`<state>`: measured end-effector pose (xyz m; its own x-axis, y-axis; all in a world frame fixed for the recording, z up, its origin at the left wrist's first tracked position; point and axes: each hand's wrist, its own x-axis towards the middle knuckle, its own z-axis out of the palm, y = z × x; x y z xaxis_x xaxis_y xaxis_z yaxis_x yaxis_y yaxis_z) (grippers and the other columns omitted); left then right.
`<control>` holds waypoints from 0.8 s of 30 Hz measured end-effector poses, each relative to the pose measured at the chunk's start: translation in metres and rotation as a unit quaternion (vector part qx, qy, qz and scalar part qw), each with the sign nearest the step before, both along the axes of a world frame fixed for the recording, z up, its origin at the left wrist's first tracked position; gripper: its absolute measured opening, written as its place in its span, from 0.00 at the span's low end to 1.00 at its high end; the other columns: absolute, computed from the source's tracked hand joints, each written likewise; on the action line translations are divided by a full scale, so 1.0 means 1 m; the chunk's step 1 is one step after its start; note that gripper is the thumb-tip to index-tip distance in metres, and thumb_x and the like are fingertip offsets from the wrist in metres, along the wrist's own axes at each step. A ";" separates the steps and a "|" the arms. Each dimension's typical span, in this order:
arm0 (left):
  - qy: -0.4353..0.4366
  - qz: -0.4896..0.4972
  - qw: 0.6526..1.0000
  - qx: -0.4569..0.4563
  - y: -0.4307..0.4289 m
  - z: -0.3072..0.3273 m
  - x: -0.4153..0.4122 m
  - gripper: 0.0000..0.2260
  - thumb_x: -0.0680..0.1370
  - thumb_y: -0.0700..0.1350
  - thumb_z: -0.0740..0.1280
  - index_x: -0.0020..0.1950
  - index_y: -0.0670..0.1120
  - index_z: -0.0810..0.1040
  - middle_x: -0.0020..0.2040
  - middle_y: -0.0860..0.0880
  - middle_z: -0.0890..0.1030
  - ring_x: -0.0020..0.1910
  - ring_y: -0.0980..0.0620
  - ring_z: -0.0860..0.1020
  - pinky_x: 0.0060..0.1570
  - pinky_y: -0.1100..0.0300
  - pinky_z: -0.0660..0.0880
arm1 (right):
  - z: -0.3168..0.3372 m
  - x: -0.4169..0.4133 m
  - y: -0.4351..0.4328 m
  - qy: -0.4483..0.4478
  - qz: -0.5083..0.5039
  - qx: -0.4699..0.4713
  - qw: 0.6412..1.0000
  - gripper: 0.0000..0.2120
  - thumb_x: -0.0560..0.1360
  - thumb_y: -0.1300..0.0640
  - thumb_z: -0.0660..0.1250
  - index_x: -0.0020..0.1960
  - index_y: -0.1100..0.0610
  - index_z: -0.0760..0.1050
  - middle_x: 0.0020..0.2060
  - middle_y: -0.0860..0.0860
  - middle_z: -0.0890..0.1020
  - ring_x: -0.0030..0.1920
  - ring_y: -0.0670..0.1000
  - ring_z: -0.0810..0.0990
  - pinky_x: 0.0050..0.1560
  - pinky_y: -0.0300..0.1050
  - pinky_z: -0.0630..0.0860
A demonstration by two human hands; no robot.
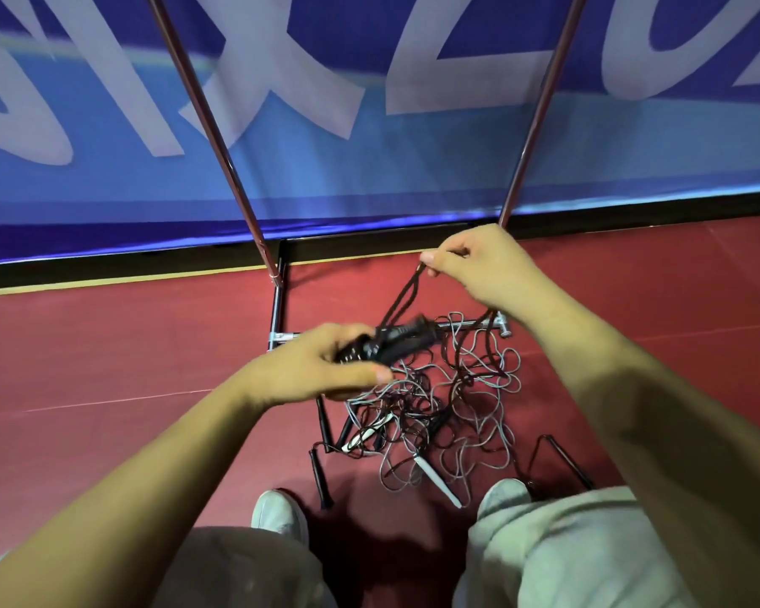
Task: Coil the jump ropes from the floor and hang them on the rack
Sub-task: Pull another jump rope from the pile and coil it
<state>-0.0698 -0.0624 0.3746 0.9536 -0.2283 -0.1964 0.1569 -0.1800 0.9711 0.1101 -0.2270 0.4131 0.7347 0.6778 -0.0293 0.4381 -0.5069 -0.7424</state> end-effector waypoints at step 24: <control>0.010 0.282 0.905 0.318 0.024 -0.012 0.012 0.13 0.78 0.48 0.71 0.58 0.47 0.72 0.44 0.49 0.81 0.37 0.47 0.79 0.39 0.57 0.73 | 0.021 -0.040 0.009 0.037 0.232 -0.082 0.969 0.07 0.75 0.54 0.71 0.39 0.52 0.83 0.26 0.50 0.74 0.27 0.47 0.66 0.30 0.43 0.63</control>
<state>-0.0581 -0.0386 0.3623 0.8778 0.4591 -0.1366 0.4151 -0.5868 0.6952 0.0702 -0.2176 0.4341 0.3449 0.9159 -0.2053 0.5960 -0.3826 -0.7060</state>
